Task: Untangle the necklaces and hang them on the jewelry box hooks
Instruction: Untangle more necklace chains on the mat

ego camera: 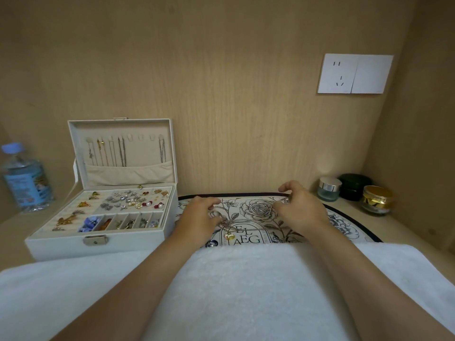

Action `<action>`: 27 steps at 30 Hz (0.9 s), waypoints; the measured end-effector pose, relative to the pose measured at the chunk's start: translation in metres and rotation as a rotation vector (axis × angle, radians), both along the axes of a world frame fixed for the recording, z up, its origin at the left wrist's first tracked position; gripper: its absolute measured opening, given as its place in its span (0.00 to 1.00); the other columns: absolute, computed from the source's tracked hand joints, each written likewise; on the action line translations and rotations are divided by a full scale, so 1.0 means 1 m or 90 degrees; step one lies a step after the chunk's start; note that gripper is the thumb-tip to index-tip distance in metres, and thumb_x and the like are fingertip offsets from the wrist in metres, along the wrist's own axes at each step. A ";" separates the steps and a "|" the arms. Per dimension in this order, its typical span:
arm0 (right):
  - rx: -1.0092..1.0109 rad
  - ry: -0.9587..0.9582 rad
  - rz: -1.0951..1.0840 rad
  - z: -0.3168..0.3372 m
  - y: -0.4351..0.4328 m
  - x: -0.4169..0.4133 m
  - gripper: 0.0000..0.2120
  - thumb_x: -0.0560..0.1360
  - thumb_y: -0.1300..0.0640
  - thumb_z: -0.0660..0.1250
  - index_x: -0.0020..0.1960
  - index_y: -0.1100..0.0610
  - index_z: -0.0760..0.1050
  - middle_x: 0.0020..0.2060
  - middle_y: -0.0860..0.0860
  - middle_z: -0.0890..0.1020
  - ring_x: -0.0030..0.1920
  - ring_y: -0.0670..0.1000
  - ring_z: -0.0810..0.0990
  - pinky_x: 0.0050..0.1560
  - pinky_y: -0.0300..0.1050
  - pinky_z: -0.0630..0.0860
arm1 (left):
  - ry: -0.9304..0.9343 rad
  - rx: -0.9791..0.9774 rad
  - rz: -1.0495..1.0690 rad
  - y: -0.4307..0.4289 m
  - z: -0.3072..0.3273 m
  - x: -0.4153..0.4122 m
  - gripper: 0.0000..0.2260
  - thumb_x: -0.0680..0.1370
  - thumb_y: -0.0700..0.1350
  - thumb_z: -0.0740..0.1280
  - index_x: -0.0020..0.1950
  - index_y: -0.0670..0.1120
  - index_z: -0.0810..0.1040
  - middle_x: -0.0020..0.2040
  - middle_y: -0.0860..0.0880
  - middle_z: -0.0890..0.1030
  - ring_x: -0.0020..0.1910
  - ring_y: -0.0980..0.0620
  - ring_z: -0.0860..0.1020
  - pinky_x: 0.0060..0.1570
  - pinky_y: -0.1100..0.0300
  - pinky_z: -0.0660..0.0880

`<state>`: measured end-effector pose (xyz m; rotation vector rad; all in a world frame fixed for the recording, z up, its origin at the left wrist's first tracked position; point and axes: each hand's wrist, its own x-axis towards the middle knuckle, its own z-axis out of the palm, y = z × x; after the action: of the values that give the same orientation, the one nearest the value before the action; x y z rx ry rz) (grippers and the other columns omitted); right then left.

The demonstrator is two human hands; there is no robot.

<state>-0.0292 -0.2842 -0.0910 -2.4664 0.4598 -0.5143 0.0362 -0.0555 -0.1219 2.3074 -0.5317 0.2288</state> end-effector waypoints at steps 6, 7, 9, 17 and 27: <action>-0.222 0.040 0.147 -0.016 0.005 0.011 0.16 0.72 0.45 0.70 0.59 0.40 0.79 0.62 0.45 0.76 0.67 0.51 0.68 0.68 0.49 0.63 | -0.176 0.177 -0.091 -0.001 0.007 -0.013 0.09 0.74 0.59 0.71 0.50 0.58 0.81 0.49 0.58 0.76 0.54 0.56 0.71 0.56 0.57 0.66; -0.202 0.023 0.198 -0.016 0.010 0.011 0.10 0.71 0.44 0.71 0.52 0.41 0.82 0.55 0.43 0.80 0.61 0.48 0.74 0.65 0.48 0.68 | -0.173 0.211 -0.107 -0.002 0.009 -0.017 0.10 0.72 0.62 0.71 0.48 0.58 0.82 0.48 0.59 0.77 0.52 0.57 0.72 0.55 0.57 0.67; -0.148 0.043 0.291 -0.017 0.017 0.011 0.04 0.70 0.45 0.74 0.43 0.44 0.84 0.42 0.42 0.83 0.47 0.44 0.79 0.54 0.45 0.76 | -0.165 0.239 -0.116 -0.002 0.011 -0.020 0.12 0.72 0.63 0.71 0.48 0.58 0.83 0.47 0.59 0.79 0.51 0.58 0.73 0.52 0.58 0.68; 0.011 0.043 0.256 -0.017 0.017 0.007 0.07 0.81 0.55 0.62 0.45 0.52 0.75 0.39 0.47 0.84 0.39 0.47 0.78 0.40 0.42 0.74 | -0.111 0.194 -0.083 0.010 0.010 -0.013 0.07 0.81 0.48 0.64 0.52 0.50 0.82 0.49 0.53 0.80 0.49 0.53 0.78 0.51 0.56 0.74; -0.150 0.153 0.031 -0.013 -0.008 0.002 0.10 0.80 0.50 0.56 0.52 0.51 0.75 0.51 0.52 0.83 0.53 0.56 0.78 0.57 0.51 0.74 | 0.216 -0.249 -0.115 0.013 0.041 -0.028 0.14 0.83 0.43 0.59 0.41 0.47 0.80 0.30 0.52 0.76 0.30 0.53 0.73 0.39 0.55 0.72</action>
<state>-0.0269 -0.2927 -0.1041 -2.7743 0.4544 -0.2654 0.0082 -0.0428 -0.0813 1.8533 -0.4685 -0.1355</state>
